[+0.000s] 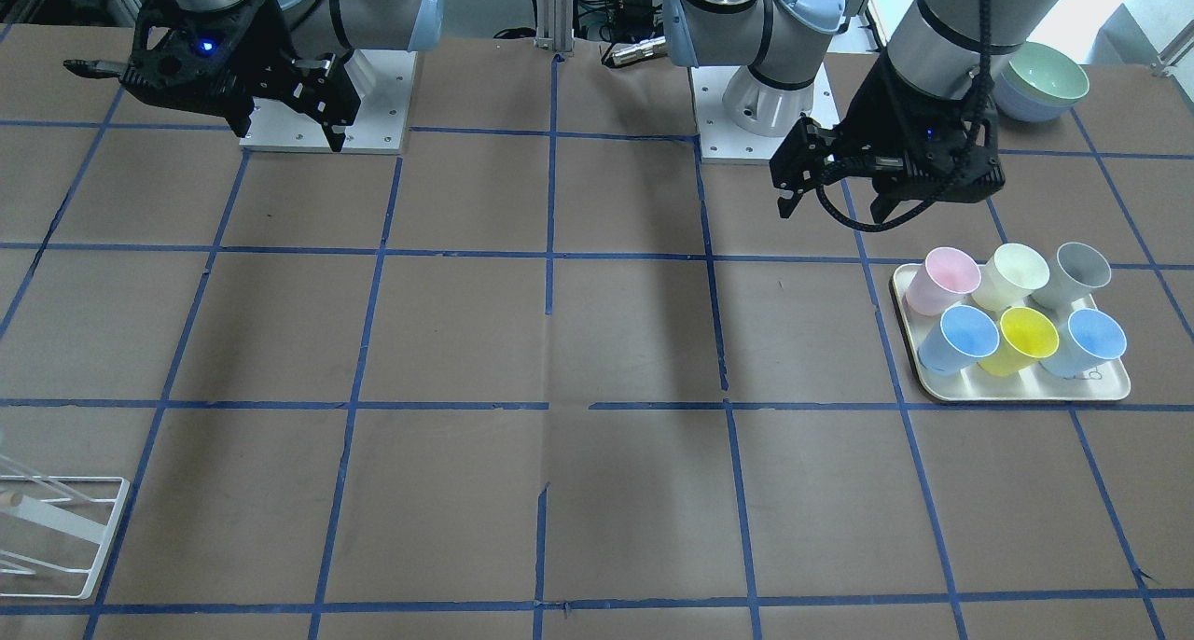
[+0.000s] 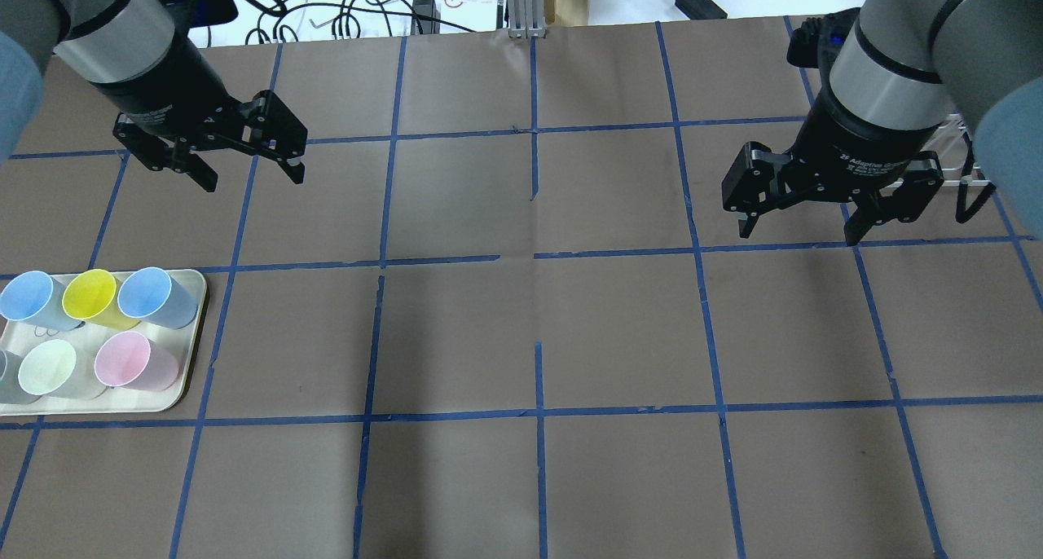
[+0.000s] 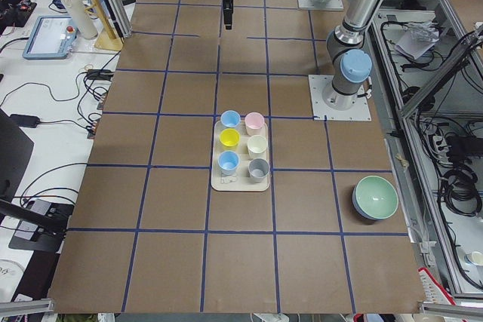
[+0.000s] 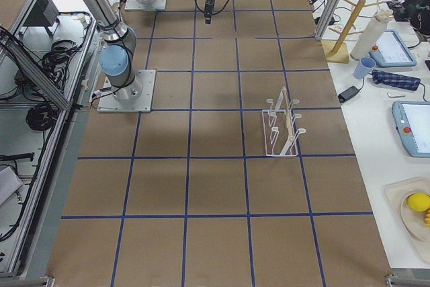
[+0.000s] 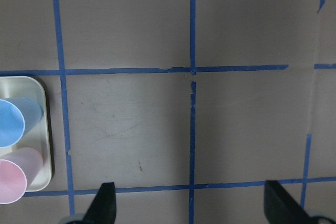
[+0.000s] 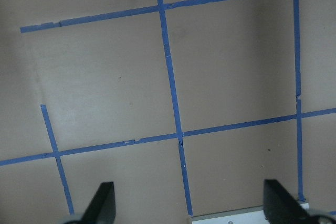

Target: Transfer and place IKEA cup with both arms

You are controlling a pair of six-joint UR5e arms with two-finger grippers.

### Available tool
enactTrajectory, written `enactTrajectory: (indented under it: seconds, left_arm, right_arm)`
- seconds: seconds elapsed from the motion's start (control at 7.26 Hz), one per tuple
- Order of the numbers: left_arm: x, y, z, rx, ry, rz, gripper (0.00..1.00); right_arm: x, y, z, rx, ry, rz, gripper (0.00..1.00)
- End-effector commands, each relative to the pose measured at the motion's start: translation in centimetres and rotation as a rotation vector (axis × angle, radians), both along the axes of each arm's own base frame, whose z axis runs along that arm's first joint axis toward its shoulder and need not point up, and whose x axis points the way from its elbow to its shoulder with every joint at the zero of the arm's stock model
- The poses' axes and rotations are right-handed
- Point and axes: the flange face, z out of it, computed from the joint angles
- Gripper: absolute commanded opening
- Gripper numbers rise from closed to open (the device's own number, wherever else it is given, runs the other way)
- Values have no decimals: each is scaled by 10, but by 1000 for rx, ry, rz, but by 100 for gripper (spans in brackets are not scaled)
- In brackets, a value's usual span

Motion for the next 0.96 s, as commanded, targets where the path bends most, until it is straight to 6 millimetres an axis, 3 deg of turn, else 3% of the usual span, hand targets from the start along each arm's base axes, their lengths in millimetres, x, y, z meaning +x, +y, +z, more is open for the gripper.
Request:
enactTrajectory:
  seconds: [0.0, 0.83]
  left_arm:
    - [-12, 3, 1, -1, 1, -3, 100]
    - [-13, 11, 4, -17, -3, -6, 100]
  right_arm:
    - [-1, -3, 1, -22, -6, -9, 100]
    - [-1, -2, 3, -23, -4, -17, 100]
